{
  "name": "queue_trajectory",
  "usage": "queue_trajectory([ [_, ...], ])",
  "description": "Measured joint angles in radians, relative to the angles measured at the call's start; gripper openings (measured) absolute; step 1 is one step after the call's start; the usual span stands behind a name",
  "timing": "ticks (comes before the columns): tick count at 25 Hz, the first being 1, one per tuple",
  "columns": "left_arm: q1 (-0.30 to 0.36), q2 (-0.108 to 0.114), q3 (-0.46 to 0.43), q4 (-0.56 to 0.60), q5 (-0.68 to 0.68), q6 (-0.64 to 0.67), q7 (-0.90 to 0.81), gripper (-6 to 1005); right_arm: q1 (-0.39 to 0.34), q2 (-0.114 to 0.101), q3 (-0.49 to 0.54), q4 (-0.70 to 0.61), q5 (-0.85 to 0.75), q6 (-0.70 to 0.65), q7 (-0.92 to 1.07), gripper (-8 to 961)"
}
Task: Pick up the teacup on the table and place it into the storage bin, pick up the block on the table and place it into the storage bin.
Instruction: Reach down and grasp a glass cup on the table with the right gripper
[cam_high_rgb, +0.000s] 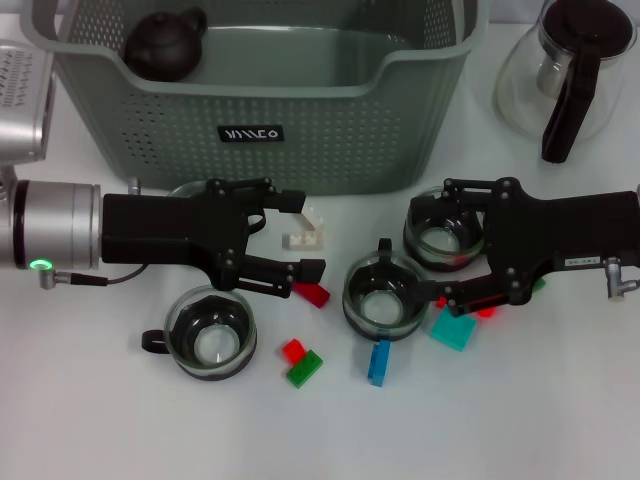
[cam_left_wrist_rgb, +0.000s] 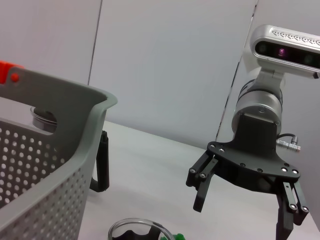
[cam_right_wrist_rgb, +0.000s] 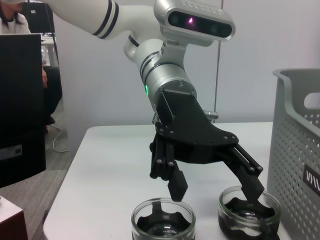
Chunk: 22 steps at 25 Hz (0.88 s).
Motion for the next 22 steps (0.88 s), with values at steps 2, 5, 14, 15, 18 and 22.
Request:
queue_trajectory([
  [2,0.000,-0.001,0.000,0.000,0.000,0.000,0.000,934,-0.001,-0.003,0.000,0.000,-0.001,0.001,0.002,928],
  [5,-0.001,-0.002,0.010,0.000,0.000,-0.006,0.000,933,-0.003,-0.006,0.000,0.000,-0.003,0.001,0.002,927],
  [14,-0.003,-0.007,0.035,-0.012,0.000,-0.027,-0.002,931,-0.003,-0.011,0.003,0.000,-0.018,-0.004,0.004,925],
  [15,-0.003,-0.007,0.034,-0.012,0.000,-0.027,-0.002,931,-0.003,-0.013,0.002,-0.001,-0.018,-0.004,0.006,925],
  [18,-0.003,-0.007,0.027,-0.012,-0.006,-0.027,-0.003,930,-0.007,-0.027,0.006,-0.010,-0.019,-0.012,0.018,925],
  [22,-0.004,-0.008,0.007,-0.012,-0.015,-0.014,-0.019,929,-0.021,-0.049,0.002,-0.072,-0.031,-0.042,0.088,924],
])
